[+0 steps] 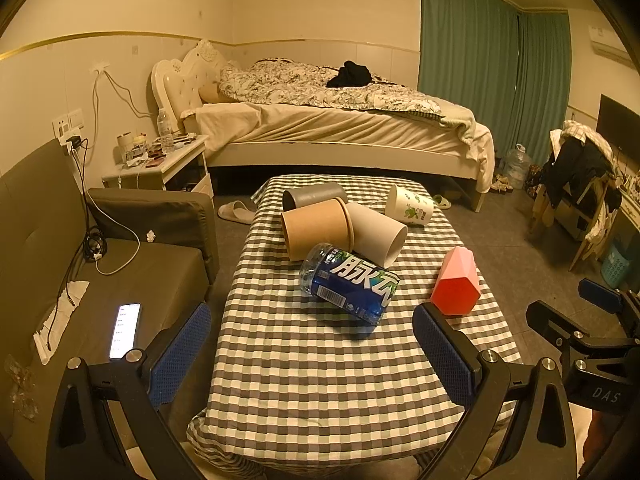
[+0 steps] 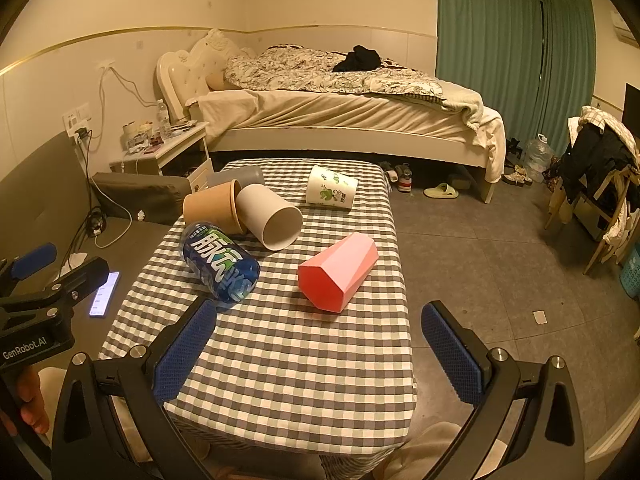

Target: Flip cup upside down

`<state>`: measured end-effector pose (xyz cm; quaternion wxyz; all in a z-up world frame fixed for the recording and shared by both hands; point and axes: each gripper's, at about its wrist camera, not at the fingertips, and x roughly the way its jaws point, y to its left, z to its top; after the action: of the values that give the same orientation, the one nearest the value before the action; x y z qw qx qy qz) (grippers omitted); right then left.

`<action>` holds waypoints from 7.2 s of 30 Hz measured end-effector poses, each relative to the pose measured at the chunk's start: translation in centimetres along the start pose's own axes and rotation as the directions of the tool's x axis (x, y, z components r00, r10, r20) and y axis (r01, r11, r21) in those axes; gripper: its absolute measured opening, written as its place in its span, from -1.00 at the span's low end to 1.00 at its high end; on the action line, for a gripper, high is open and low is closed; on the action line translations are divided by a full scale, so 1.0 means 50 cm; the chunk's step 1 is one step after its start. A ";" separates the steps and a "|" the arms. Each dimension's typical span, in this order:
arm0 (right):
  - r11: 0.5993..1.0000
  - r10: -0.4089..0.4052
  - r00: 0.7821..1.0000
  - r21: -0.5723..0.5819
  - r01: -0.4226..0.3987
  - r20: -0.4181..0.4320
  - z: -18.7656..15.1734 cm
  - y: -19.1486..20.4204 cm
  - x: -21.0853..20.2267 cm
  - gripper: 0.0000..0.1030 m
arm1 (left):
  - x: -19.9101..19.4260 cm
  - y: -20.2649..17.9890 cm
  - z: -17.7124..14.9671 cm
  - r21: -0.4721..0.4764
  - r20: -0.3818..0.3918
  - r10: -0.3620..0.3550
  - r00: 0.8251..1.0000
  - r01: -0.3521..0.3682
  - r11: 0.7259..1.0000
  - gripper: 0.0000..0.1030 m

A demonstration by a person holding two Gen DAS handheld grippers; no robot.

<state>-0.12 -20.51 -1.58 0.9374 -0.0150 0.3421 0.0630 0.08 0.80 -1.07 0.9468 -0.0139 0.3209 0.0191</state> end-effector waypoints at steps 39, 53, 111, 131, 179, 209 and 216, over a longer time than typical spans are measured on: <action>0.990 0.116 0.985 -0.067 -0.126 -0.129 0.123 -0.001 0.180 0.99 | 0.196 0.048 0.084 -0.053 -0.136 0.101 0.986 -0.109 0.993 1.00; 0.950 0.165 0.936 -0.206 -0.236 -0.311 0.249 0.090 0.488 0.97 | 0.365 0.148 0.100 -0.088 -0.228 0.144 0.963 -0.168 0.982 1.00; 0.976 0.033 0.945 -0.195 -0.102 -0.326 -0.118 0.145 0.166 0.39 | 0.049 0.129 -0.017 -0.074 -0.143 0.049 0.989 -0.060 0.995 1.00; 0.989 0.124 0.928 -0.035 -0.145 -0.353 -0.097 0.125 0.219 0.39 | 0.082 0.085 -0.027 -0.023 -0.227 0.065 0.972 -0.072 0.997 1.00; 0.997 0.076 0.931 0.013 -0.076 -0.357 -0.059 -0.149 0.150 0.67 | 0.193 -0.209 0.044 0.079 -0.388 -0.115 0.914 0.157 0.984 0.40; 0.998 -0.018 0.937 0.054 0.040 -0.348 -0.063 -0.230 0.112 0.67 | 0.129 -0.258 -0.010 0.108 -0.280 -0.156 0.947 0.193 0.975 0.43; 0.999 0.001 0.956 0.051 0.015 -0.293 -0.032 -0.216 0.072 0.67 | 0.066 -0.238 0.038 0.090 -0.201 -0.189 0.961 0.210 0.973 0.51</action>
<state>2.99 -30.93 -5.29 0.8767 -0.0009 0.4787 0.0479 4.37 -10.93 -1.39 0.9080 0.0043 0.4078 -0.0958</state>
